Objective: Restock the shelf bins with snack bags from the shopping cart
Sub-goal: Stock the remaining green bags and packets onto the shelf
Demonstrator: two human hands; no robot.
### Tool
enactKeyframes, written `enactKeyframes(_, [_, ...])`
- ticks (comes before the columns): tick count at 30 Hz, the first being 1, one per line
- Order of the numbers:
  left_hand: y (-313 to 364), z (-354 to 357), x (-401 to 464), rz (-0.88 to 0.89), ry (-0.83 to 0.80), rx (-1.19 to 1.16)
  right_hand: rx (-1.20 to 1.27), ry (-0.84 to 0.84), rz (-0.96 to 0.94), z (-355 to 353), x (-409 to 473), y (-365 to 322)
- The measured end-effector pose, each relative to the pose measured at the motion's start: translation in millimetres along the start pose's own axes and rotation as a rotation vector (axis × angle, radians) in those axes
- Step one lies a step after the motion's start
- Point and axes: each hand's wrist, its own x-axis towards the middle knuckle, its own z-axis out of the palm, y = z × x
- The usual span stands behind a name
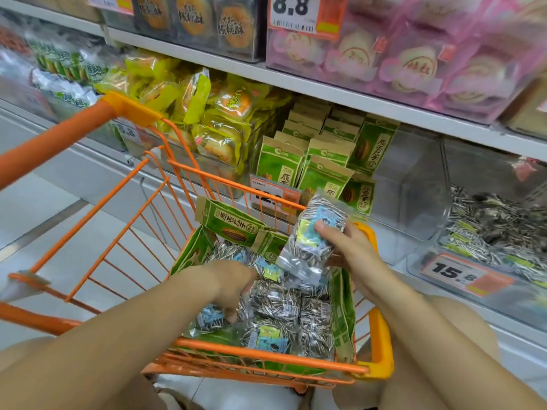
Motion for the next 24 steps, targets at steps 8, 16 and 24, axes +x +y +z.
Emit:
enactKeyframes(8, [-23, -17, -14, -0.054, 0.111, -0.164, 0.269, 0.146, -0.034, -5, 2, 1])
enactKeyframes(16, [-44, -54, -43, -0.040, 0.652, -1.260, 0.325, 0.138, -0.189, -8, -3, 0])
enactKeyframes(24, [-37, -64, -52, -0.050, 0.915, -1.714, 0.350, 0.088, -0.265, -11, -7, 0])
